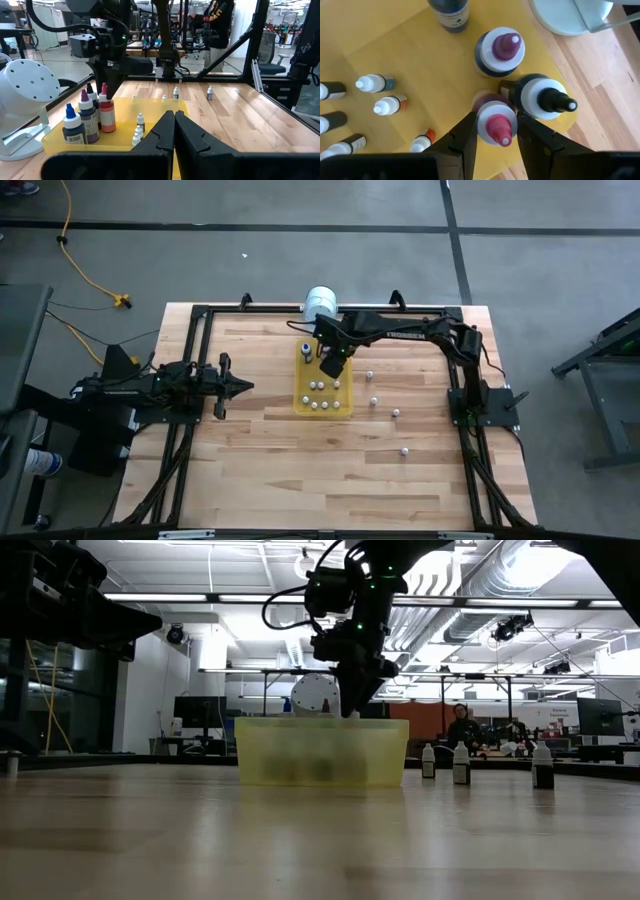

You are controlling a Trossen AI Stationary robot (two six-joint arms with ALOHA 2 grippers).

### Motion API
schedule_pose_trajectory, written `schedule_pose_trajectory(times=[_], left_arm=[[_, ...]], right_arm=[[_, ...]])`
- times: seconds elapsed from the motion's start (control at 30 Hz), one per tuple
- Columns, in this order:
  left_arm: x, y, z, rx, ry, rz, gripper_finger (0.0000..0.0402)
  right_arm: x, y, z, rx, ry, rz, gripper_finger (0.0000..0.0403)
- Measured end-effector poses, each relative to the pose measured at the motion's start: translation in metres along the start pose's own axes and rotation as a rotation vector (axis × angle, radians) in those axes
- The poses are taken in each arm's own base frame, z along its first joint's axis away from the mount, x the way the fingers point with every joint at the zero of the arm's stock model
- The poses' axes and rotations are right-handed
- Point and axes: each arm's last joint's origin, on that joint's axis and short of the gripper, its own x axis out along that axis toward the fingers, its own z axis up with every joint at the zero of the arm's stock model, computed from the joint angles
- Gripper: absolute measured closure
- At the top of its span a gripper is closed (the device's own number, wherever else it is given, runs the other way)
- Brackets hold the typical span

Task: Pick & Place food coloring
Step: Put the big pink food coloring bottle in the yellow transparent bin, then put the small gray food coloring bottle in the yellow transparent bin

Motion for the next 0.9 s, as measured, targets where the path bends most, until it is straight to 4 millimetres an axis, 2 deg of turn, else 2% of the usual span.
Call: schedule_pose_trajectory(times=[0.2, 0.47, 0.7, 0.9], left_arm=[[0.0, 0.0, 0.0, 0.0, 0.0, 0.0, 0.0401], [0.0, 0.0, 0.0, 0.0, 0.0, 0.0, 0.0401], [0.0, 0.0, 0.0, 0.0, 0.0, 0.0, 0.0401], [0.0, 0.0, 0.0, 0.0, 0.0, 0.0, 0.0401]], right_arm=[[0.0, 0.001, 0.0, 0.001, 0.005, 0.024, 0.0282], [-0.004, -0.001, -0.001, -0.008, -0.002, 0.005, 0.0246], [-0.019, -0.003, -0.001, -0.004, -0.045, -0.003, 0.021], [-0.044, -0.006, -0.003, 0.007, -0.092, 0.02, 0.0188]])
